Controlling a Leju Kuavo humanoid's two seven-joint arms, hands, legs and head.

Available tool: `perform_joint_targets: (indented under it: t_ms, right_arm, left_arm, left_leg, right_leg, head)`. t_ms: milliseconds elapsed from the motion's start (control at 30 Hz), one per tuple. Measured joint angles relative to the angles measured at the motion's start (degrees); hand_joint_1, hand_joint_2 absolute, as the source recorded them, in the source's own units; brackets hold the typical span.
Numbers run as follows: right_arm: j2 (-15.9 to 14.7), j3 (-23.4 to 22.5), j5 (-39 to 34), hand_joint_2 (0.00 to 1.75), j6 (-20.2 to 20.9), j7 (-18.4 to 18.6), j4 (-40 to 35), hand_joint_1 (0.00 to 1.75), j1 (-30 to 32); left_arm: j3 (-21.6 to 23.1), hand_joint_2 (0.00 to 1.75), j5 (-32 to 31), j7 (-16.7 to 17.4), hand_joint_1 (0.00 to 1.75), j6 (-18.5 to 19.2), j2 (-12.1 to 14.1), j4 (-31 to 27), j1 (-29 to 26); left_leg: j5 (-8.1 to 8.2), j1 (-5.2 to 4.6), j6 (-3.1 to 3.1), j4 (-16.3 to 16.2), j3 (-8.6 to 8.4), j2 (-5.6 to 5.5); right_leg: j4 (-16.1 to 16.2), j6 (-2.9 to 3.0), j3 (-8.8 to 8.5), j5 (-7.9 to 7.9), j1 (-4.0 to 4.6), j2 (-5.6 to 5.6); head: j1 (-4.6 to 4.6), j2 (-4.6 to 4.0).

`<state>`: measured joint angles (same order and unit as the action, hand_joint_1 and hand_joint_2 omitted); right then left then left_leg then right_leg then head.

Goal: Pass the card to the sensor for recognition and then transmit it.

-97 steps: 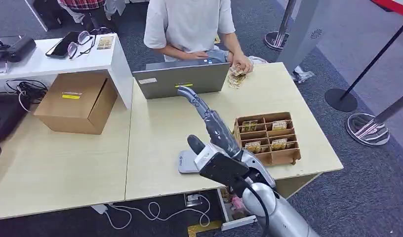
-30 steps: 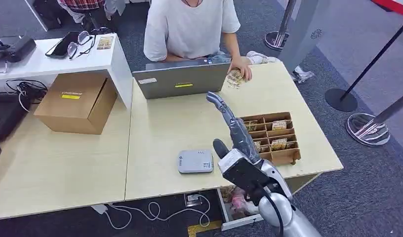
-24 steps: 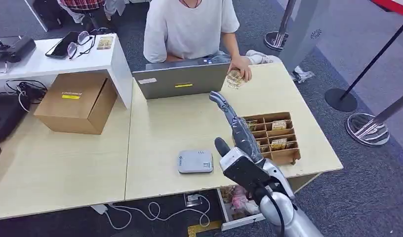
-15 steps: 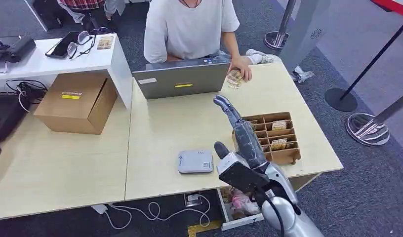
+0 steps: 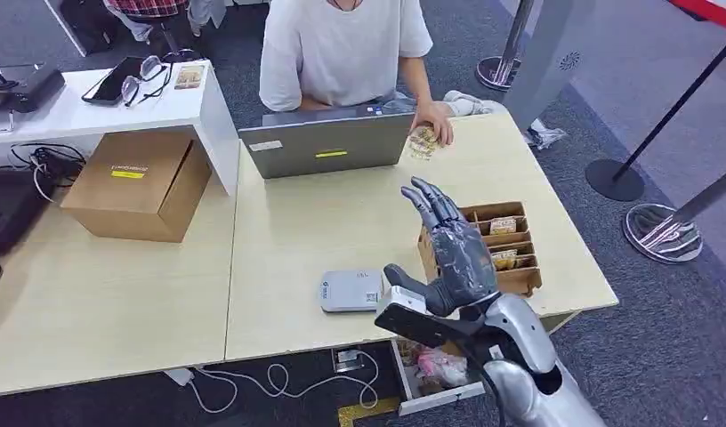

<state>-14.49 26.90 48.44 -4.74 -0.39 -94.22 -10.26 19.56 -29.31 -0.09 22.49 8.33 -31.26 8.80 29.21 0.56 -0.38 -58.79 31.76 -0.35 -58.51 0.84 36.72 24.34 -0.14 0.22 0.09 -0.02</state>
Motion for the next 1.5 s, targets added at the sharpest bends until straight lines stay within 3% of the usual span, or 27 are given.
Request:
perform_joint_targets:
  t_ms: [267, 700, 733, 1500]
  right_arm:
    - [-2.58, -0.59, 4.02, 0.00, 1.03, 0.92, 1.03, 0.00, 0.76]
    - [-3.91, -1.20, 9.40, 0.00, 4.85, 3.04, 2.99, 0.00, 1.43]
    - [-3.98, -1.40, 9.44, 1.75, 4.85, 3.04, 3.21, 0.00, 1.44]
    - [-6.01, -3.52, 11.97, 1.75, 8.17, 4.59, 6.84, 0.00, 2.58]
  left_arm:
    - [-1.38, 0.00, -0.18, 0.15, 0.00, -0.11, 0.02, -0.55, -0.64]
    - [-2.36, 0.00, -1.27, 0.70, 0.00, 0.35, -0.22, -0.70, -0.39]
    - [-2.40, 0.00, -1.33, 0.70, 0.00, 0.35, -0.24, -0.70, -0.34]
    - [-2.56, 0.00, -3.19, 1.38, 0.00, 0.83, -0.94, -0.70, 0.85]
  left_leg:
    - [0.00, -0.01, 0.00, 0.00, 0.00, 0.00]
    - [0.00, 0.00, 0.00, 0.00, -0.01, 0.00]
    - [0.00, -0.01, 0.00, 0.00, -0.01, 0.01]
    - [0.00, -0.01, 0.01, 0.00, 0.00, 0.01]
  right_leg:
    - [0.00, 0.00, 0.00, 0.00, 0.00, 0.00]
    - [0.00, 0.00, 0.00, 0.00, 0.00, 0.00]
    - [0.01, 0.00, 0.00, 0.00, 0.00, 0.00]
    - [0.02, 0.00, 0.00, 0.00, 0.00, 0.00]
  head:
    - [0.00, 0.00]
    - [0.00, 0.00]
    - [0.00, 0.00]
    - [0.00, 0.00]
